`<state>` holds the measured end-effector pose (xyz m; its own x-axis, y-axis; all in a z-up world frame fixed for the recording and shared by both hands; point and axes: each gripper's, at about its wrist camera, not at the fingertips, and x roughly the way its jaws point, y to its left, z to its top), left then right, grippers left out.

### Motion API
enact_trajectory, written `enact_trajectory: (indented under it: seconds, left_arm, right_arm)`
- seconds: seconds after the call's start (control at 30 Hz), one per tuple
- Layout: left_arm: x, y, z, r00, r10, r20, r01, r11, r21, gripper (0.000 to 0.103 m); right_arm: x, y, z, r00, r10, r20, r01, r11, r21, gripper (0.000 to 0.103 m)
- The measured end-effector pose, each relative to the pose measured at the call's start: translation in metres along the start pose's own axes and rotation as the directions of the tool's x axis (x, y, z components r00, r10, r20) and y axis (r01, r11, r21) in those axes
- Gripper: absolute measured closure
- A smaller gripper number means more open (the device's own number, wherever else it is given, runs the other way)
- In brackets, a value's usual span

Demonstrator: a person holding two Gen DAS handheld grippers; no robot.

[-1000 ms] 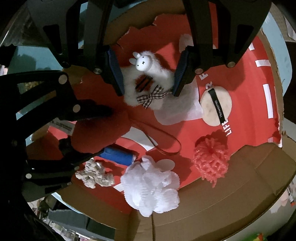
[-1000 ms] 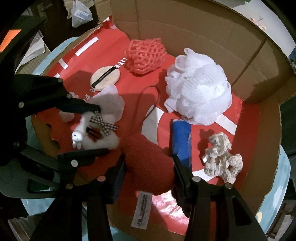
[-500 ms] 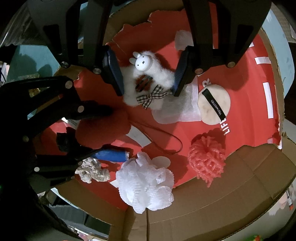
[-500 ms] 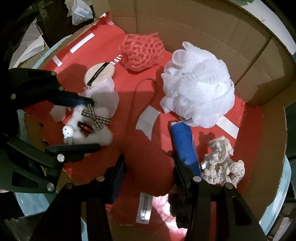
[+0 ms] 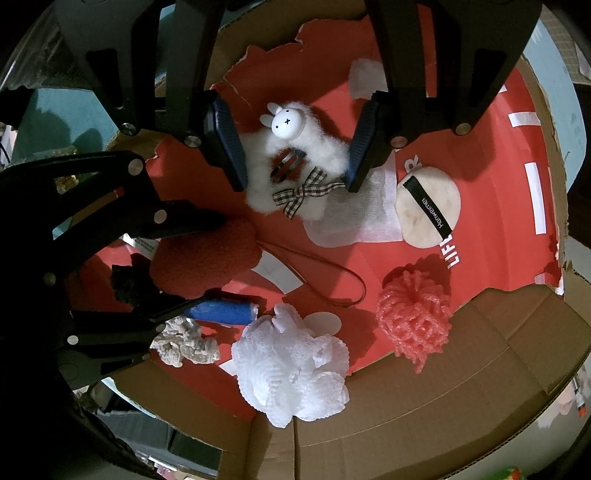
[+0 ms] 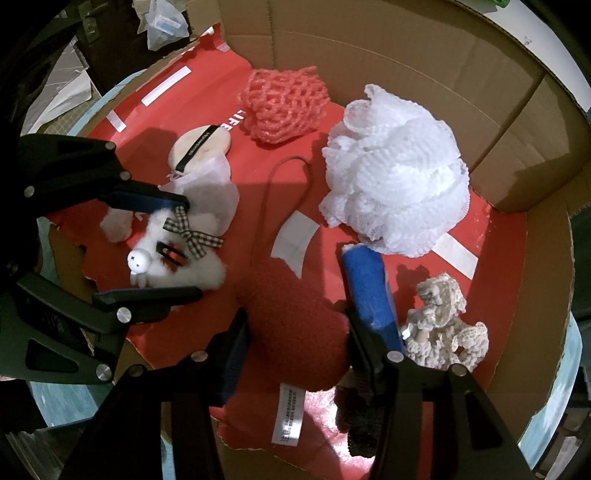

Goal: Organize soft objects
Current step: 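Open both tools to drop the bunny clip and red pouch in the box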

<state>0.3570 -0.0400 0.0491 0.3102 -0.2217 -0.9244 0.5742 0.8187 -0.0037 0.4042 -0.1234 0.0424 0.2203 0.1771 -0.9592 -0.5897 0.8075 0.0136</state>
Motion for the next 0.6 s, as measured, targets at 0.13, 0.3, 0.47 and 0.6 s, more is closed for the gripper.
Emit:
enact_trajectory:
  seconds: [0.13,0.3,0.47,0.6]
  left_arm:
    - [-0.0001,0.0009,0.0002,1.0,-0.006,0.001,0.006,1.0,-0.005,0.05]
    - [-0.0024,0.0025,0.0006,1.0,-0.02,0.004,0.02,1.0,-0.007,0.047]
    - [-0.0045,0.0024,0.0,1.0,-0.018,0.003,0.018,1.0,-0.006,0.046]
    - [-0.0084,0.0022,-0.0002,1.0,-0.016,0.01,0.016,1.0,-0.014,0.041]
  right_arm:
    - [0.0003,0.0009,-0.0006,1.0,0.003,-0.001,-0.003,1.0,0.0,0.049]
    - [0.0015,0.0035,0.0006,1.0,0.009,-0.001,-0.009,1.0,-0.006,0.044]
    - [0.0025,0.0077,0.001,1.0,0.01,-0.002,-0.01,1.0,-0.006,0.043]
    - [-0.002,0.0067,0.0003,1.0,0.018,0.005,-0.018,1.0,0.007,0.039]
